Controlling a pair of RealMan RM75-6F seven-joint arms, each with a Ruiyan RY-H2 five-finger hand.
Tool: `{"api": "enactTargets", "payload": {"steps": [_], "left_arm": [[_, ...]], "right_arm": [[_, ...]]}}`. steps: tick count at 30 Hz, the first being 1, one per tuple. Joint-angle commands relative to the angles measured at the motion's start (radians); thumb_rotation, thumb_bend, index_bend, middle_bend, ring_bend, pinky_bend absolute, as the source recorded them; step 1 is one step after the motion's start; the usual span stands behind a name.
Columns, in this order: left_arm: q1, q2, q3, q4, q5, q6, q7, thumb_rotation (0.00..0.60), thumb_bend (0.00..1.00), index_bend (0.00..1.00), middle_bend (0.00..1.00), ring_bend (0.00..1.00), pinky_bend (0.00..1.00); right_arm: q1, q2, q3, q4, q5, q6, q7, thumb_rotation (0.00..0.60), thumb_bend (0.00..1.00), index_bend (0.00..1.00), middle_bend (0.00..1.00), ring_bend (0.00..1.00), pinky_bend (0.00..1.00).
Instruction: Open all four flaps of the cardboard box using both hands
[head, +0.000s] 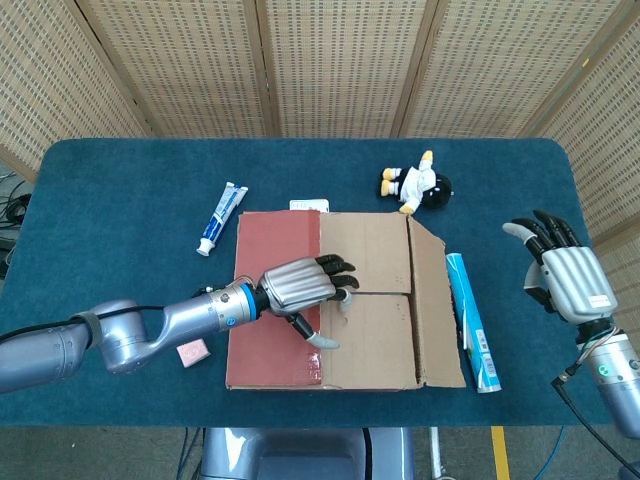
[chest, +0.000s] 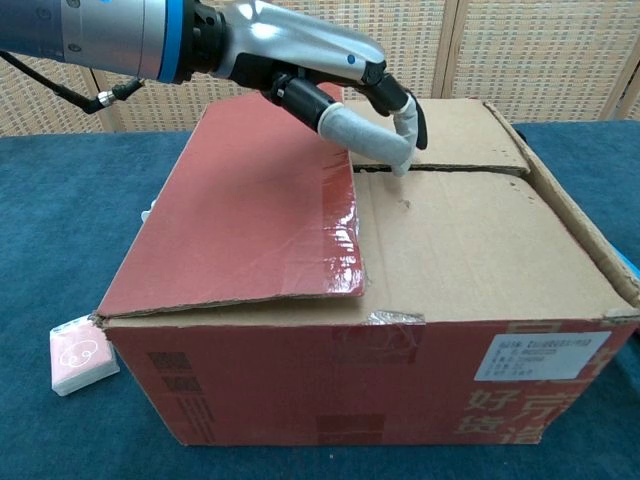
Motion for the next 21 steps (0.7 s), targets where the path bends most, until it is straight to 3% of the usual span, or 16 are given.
{"api": "enactTargets", "payload": {"steps": [1,21], "left_arm": [[-0.002,-0.002,0.006,-0.003,-0.021,-0.005,0.032,0.117,0.18,0.39,0.23,0.11,0.07],[0.052,0.061,0.027,-0.048,-0.031,0.084,0.055,0.117,0.17,0.56,0.45,0.29,0.07]], "right_arm": [[-0.001,-0.001,0.001,0.002,0.000,0.001,0.002,0.600,1.00,0.17,0.16,0.00,0.07],[-0.003,-0.015,0.013,0.014,0.005,0.004,-0.013,0.600,1.00,0.17,0.16,0.00,0.06]]}}
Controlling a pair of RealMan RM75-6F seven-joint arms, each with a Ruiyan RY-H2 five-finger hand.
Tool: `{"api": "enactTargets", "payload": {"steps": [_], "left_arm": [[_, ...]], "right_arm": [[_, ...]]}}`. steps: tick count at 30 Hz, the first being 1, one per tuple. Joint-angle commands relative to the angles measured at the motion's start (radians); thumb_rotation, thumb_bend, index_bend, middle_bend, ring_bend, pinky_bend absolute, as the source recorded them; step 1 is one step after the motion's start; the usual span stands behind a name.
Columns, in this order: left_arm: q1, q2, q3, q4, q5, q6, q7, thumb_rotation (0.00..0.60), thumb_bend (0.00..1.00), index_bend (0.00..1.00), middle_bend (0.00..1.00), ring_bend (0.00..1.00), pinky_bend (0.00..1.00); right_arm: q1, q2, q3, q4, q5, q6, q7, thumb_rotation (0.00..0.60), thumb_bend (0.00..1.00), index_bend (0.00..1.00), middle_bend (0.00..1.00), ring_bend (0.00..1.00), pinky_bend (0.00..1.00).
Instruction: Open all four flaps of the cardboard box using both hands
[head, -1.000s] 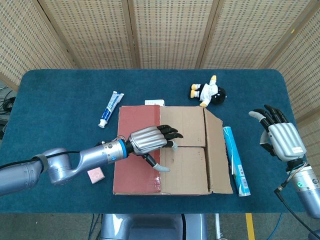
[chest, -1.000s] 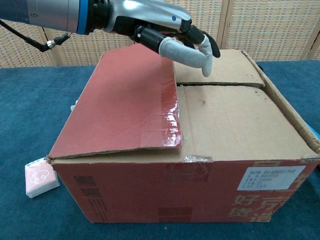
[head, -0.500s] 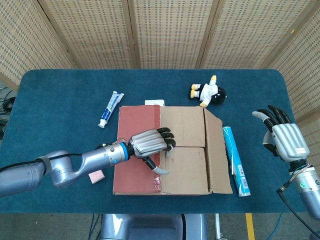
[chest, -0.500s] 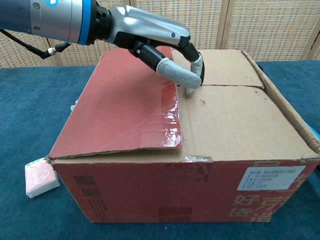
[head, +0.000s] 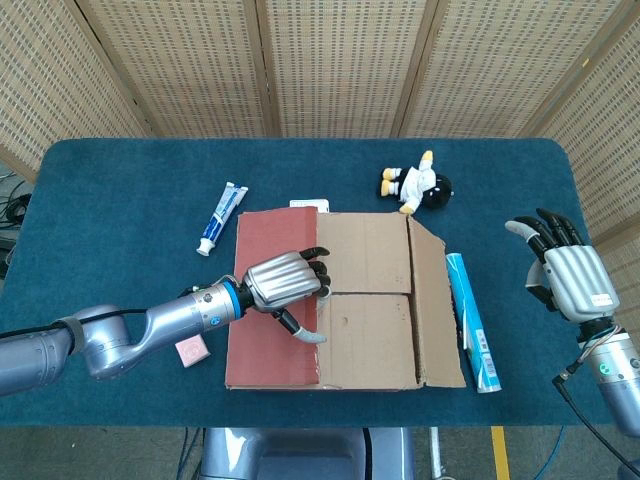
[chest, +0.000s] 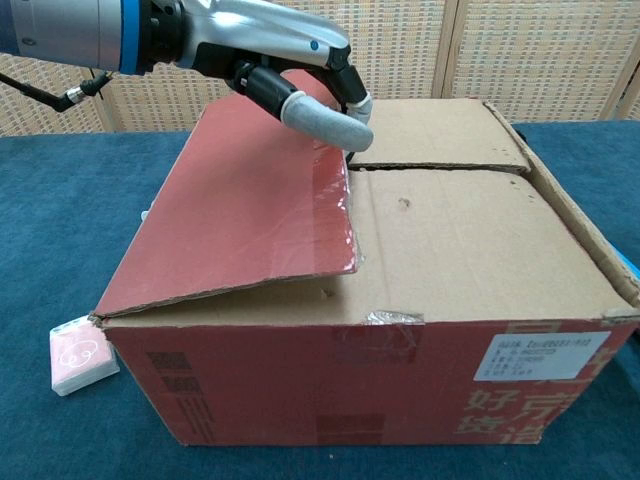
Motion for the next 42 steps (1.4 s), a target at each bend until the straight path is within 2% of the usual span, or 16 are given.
{"api": "enactTargets", "payload": {"steps": [1,7,17,25,33,42], "left_arm": [[0.009,0.016,0.000,-0.013,0.000,0.015,0.001,0.117,0.17,0.56,0.45,0.30,0.07],[0.023,0.070,-0.010,-0.020,0.026,0.059,-0.043,0.117,0.16,0.56,0.46,0.30,0.07],[0.072,0.186,0.000,-0.063,0.084,0.140,-0.084,0.116,0.16,0.56,0.46,0.30,0.07],[0.121,0.282,0.017,-0.101,0.124,0.199,-0.128,0.115,0.15,0.56,0.46,0.30,0.07],[0.200,0.395,0.055,-0.131,0.173,0.272,-0.156,0.114,0.15,0.56,0.46,0.30,0.07],[0.270,0.455,0.078,-0.131,0.199,0.340,-0.179,0.115,0.15,0.56,0.46,0.30,0.07]], "right_arm": [[0.001,-0.004,0.003,-0.001,0.002,0.002,-0.004,0.600,1.00,0.17,0.16,0.00,0.06],[0.004,-0.006,0.009,0.001,0.008,0.001,-0.015,0.600,1.00,0.17,0.16,0.00,0.06],[0.006,-0.007,0.017,-0.001,0.013,0.000,-0.020,0.600,1.00,0.17,0.16,0.00,0.06],[0.011,-0.010,0.022,-0.002,0.017,-0.006,-0.027,0.600,1.00,0.17,0.16,0.00,0.06],[0.019,-0.010,0.028,-0.008,0.023,-0.015,-0.041,0.600,1.00,0.17,0.16,0.00,0.06],[0.026,-0.011,0.030,-0.015,0.025,-0.023,-0.053,0.600,1.00,0.17,0.16,0.00,0.06]]}}
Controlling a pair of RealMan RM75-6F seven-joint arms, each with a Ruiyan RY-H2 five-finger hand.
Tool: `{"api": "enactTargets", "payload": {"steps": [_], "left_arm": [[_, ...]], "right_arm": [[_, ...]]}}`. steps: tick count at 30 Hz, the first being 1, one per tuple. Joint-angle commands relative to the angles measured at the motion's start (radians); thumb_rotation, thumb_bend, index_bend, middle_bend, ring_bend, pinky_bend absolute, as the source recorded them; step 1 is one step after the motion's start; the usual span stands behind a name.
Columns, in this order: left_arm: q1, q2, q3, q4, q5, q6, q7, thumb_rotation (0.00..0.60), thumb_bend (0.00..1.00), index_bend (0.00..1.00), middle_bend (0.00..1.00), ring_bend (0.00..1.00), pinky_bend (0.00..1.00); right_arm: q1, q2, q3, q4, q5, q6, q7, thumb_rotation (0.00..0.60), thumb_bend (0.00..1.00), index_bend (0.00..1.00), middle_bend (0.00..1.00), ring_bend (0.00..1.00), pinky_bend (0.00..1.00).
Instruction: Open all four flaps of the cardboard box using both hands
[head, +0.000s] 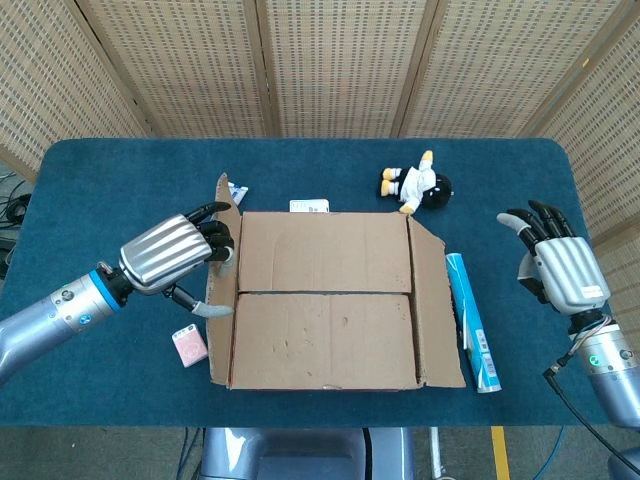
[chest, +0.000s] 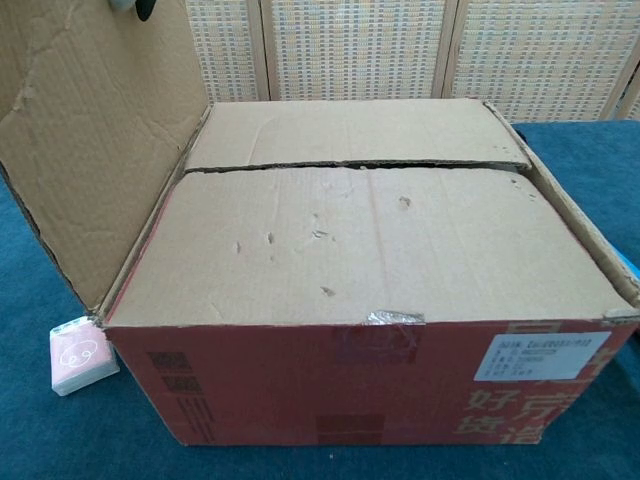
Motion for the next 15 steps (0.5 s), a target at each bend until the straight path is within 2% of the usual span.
{"api": "enactTargets", "payload": {"steps": [1,7,15], "left_arm": [[0.025,0.020,0.010,0.001,0.008,0.022,-0.009,0.115,0.15,0.56,0.46,0.30,0.07],[0.109,0.071,0.049,0.016,0.019,0.081,-0.042,0.114,0.15,0.56,0.47,0.30,0.07],[0.154,0.085,0.070,0.032,0.019,0.076,-0.067,0.115,0.14,0.56,0.47,0.30,0.07]], "right_arm": [[0.002,0.000,0.001,-0.001,0.001,-0.002,-0.003,0.600,1.00,0.17,0.16,0.00,0.06],[0.004,0.001,0.003,-0.008,0.006,-0.004,-0.010,0.600,1.00,0.17,0.16,0.00,0.06],[0.005,-0.001,0.004,-0.013,0.007,-0.004,-0.015,0.600,1.00,0.17,0.16,0.00,0.06]]}}
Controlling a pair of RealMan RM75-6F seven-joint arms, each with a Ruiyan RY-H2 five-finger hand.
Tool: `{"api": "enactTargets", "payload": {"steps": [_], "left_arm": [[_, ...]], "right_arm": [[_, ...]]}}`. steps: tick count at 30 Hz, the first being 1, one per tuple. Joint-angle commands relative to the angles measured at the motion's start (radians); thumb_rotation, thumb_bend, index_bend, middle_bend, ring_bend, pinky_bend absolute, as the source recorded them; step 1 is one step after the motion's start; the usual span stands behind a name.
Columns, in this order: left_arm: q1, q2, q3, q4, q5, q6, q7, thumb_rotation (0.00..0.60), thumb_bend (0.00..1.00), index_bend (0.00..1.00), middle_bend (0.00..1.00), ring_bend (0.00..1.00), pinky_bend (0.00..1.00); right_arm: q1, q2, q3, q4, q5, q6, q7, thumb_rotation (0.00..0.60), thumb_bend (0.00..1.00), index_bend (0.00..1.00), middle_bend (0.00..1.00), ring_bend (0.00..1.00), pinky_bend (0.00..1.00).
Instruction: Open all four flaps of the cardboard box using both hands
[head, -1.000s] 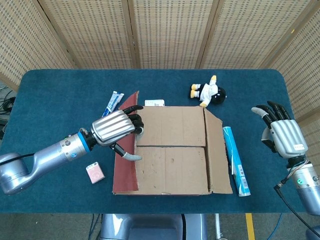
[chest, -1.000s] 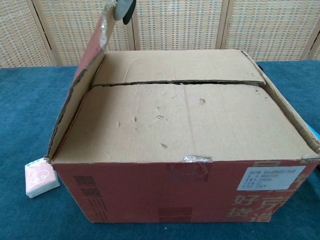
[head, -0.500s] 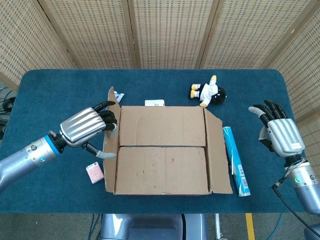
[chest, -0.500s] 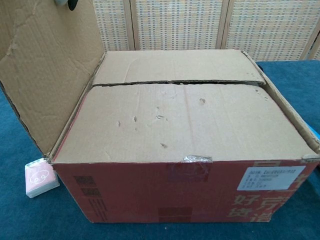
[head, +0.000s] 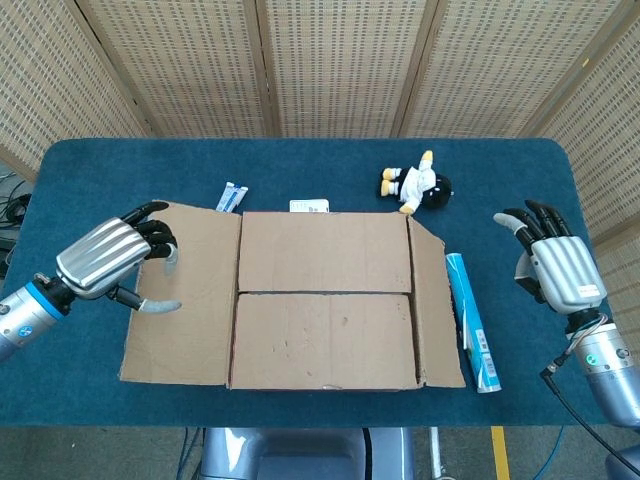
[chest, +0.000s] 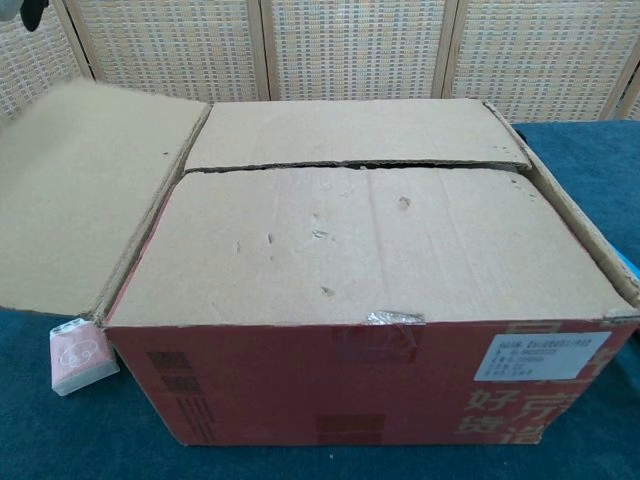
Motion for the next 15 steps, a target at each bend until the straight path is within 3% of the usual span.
{"api": "enactTargets", "payload": {"steps": [1,6,9,15], "left_arm": [[0.014,0.001,0.012,0.006,0.000,-0.019,-0.005,0.115,0.14,0.56,0.47,0.30,0.07],[0.038,-0.030,0.006,0.015,-0.033,-0.020,0.030,0.107,0.15,0.56,0.46,0.30,0.07],[0.055,-0.079,-0.012,0.015,-0.083,-0.017,0.110,0.115,0.16,0.51,0.41,0.28,0.07],[0.058,-0.187,-0.065,-0.020,-0.210,-0.035,0.299,0.156,0.19,0.31,0.18,0.05,0.01]], "right_arm": [[0.000,-0.001,0.000,-0.001,0.000,0.000,-0.001,0.600,1.00,0.17,0.16,0.00,0.06],[-0.002,-0.003,-0.002,-0.002,0.001,0.002,-0.001,0.600,1.00,0.17,0.16,0.00,0.06],[-0.006,-0.008,-0.005,-0.001,0.001,0.005,0.002,0.600,1.00,0.17,0.16,0.00,0.06],[-0.015,-0.014,-0.015,0.024,-0.022,0.020,0.003,0.600,1.00,0.17,0.16,0.00,0.06]]}}
